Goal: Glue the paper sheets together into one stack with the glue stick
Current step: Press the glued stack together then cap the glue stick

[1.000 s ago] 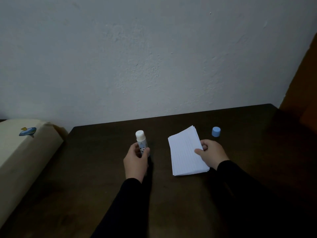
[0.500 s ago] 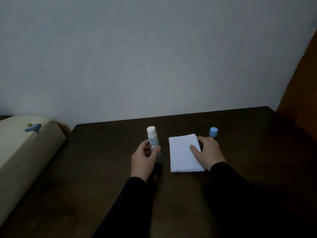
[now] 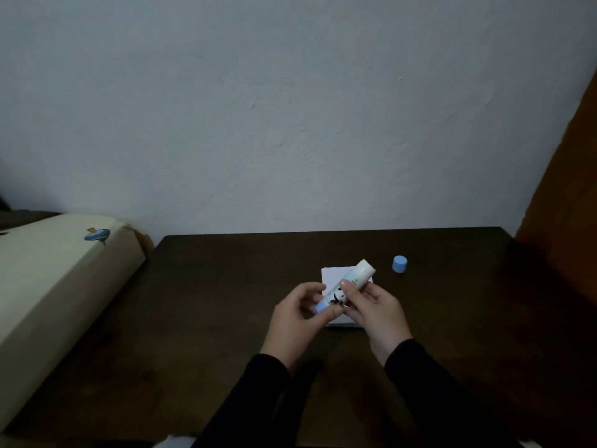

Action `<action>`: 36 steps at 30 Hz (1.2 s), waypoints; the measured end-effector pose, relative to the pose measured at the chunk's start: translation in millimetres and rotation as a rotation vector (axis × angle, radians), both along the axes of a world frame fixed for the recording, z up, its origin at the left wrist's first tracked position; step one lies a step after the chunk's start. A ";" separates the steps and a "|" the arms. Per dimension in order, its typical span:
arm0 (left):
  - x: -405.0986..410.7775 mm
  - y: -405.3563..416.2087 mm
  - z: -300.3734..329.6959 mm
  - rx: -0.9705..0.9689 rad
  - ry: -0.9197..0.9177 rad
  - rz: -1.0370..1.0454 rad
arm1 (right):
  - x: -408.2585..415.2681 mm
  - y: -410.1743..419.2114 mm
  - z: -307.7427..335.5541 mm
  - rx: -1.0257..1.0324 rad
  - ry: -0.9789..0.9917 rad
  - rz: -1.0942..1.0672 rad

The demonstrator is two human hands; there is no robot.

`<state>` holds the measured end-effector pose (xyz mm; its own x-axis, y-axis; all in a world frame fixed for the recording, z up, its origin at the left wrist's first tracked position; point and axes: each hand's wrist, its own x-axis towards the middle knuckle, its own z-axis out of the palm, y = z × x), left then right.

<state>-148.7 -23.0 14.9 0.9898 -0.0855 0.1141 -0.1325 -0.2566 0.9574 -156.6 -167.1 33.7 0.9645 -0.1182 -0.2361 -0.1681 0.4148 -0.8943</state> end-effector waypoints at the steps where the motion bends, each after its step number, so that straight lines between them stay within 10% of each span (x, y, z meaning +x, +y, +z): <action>1: -3.5 1.7 0.9 -0.033 0.012 -0.002 | -1.9 -0.2 2.4 0.027 -0.006 -0.011; 36: 28.3 14.8 -20.6 -0.017 0.152 -0.162 | 17.2 2.5 -2.3 0.102 0.090 -0.032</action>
<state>-120.4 -8.2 -5.7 0.9692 -0.2442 -0.0331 -0.0241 -0.2275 0.9735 -139.4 -164.5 31.4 0.9350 -0.1196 -0.3338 -0.2309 0.5089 -0.8293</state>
